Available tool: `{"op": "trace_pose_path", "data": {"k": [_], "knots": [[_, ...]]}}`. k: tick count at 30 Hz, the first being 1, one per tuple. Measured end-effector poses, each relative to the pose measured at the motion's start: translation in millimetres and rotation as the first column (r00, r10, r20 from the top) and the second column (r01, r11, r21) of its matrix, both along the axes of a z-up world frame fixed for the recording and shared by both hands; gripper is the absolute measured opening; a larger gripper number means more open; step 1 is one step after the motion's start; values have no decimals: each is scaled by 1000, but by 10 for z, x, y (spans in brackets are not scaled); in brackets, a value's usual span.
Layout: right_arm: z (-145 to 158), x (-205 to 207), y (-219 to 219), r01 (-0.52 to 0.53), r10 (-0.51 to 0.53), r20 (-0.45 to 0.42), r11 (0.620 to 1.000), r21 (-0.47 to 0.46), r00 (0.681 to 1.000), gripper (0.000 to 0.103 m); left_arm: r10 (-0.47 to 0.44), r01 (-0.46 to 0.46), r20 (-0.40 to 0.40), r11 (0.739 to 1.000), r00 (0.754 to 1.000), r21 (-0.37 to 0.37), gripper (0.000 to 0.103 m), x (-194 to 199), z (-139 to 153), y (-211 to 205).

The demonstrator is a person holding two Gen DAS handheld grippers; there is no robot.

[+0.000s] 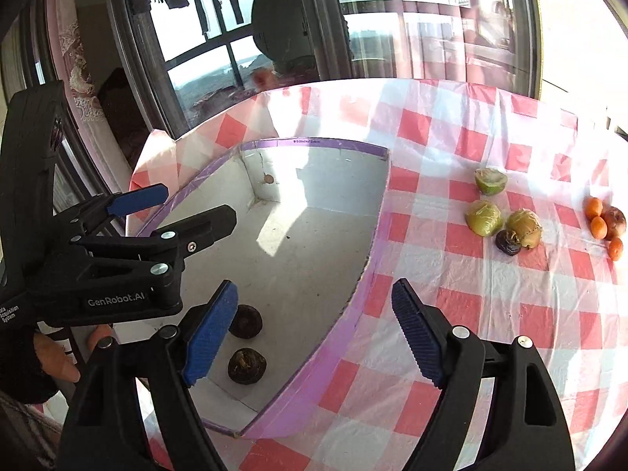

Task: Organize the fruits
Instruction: 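Grasp an orange with the right tool while the left tool grasps a dark fruit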

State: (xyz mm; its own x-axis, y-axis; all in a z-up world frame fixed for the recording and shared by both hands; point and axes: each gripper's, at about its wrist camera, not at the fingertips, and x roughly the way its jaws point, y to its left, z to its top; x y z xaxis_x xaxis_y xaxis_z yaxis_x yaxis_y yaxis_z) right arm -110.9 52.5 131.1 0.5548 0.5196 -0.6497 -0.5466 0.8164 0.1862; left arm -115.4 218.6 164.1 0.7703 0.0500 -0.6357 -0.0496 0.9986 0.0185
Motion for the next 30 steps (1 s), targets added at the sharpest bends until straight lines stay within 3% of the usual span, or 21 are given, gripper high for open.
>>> {"op": "trace_pose_path", "data": {"k": [2, 5, 9, 14, 17, 22, 30], "knots": [[-52, 120, -316, 88, -87, -23, 996, 12, 996, 87, -11, 12, -12, 1000, 1000, 15, 101, 86, 8, -219], [-229, 301, -726, 202, -207, -82, 977, -65, 975, 87, -10, 14, -53, 996, 999, 89, 101, 223, -48, -619], [-509, 476, -1259, 299, -325, -148, 939, -172, 934, 87, -135, 145, -96, 984, 986, 103, 101, 357, -122, -1204], [-764, 739, -2019, 417, -467, -182, 872, -257, 865, 87, -292, 319, -206, 941, 934, 112, 101, 516, -422, -1969], [-868, 939, -2433, 474, -534, -201, 834, -282, 821, 87, -321, 366, -300, 924, 898, 108, 101, 604, -708, -2261], [-1053, 1338, -2938, 520, -586, -220, 802, -295, 780, 86, -248, 300, -401, 951, 882, 71, 101, 814, -1082, -2406], [-1180, 2063, -3232, 532, -583, -155, 801, -275, 798, 78, -73, 122, -463, 990, 883, 75, 98, 1247, -1426, -2467]]}}
